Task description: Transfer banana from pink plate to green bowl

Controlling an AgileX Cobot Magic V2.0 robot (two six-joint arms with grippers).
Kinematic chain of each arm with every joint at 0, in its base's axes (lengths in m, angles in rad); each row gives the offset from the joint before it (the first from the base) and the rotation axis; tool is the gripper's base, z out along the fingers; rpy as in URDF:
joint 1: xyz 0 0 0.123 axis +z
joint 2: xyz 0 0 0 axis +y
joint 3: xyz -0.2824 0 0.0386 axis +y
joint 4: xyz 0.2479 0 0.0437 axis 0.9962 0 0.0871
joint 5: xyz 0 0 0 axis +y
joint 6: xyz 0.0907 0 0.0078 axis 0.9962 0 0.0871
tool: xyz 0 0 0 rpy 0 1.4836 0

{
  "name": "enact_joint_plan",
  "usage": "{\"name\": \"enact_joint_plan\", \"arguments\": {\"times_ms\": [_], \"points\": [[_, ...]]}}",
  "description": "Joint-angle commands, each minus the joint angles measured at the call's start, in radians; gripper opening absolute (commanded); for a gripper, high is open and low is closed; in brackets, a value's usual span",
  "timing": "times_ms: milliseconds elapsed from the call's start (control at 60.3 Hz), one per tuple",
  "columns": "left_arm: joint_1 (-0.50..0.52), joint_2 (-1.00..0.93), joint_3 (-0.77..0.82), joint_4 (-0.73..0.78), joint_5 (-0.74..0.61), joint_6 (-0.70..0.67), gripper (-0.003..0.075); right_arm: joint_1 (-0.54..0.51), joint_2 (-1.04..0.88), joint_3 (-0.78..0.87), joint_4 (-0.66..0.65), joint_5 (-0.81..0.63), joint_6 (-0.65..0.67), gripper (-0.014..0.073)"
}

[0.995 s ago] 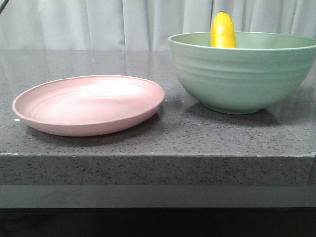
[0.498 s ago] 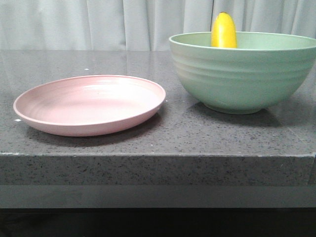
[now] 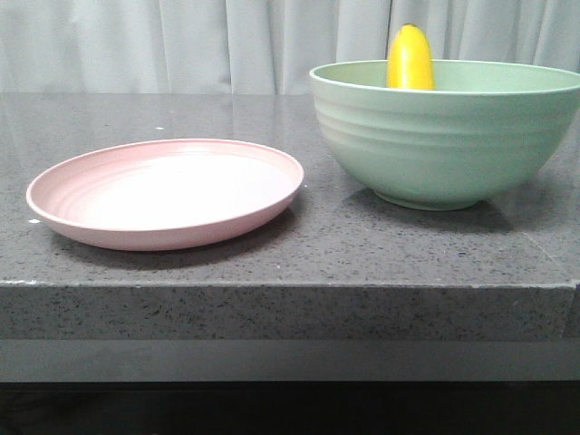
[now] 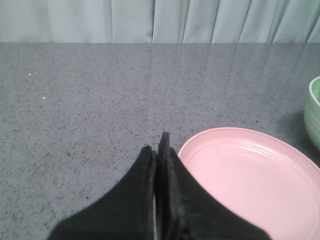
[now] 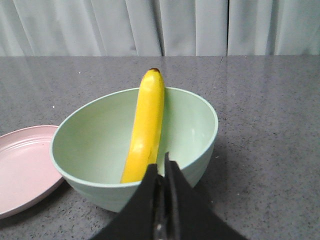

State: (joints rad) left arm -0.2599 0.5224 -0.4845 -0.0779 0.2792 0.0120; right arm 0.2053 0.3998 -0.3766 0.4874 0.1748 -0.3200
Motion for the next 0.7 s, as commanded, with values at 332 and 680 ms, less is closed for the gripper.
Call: {"name": "enact_joint_plan", "arguments": {"times_ms": [332, 680], "points": [[0.002, -0.259, 0.114, -0.044, -0.122, 0.0, -0.002, -0.005, -0.142, 0.017, 0.011, -0.053, -0.012, -0.0069], [0.002, -0.259, 0.114, -0.044, -0.12, 0.0, -0.002, -0.005, -0.142, 0.017, 0.011, -0.053, -0.012, -0.0069]]}}
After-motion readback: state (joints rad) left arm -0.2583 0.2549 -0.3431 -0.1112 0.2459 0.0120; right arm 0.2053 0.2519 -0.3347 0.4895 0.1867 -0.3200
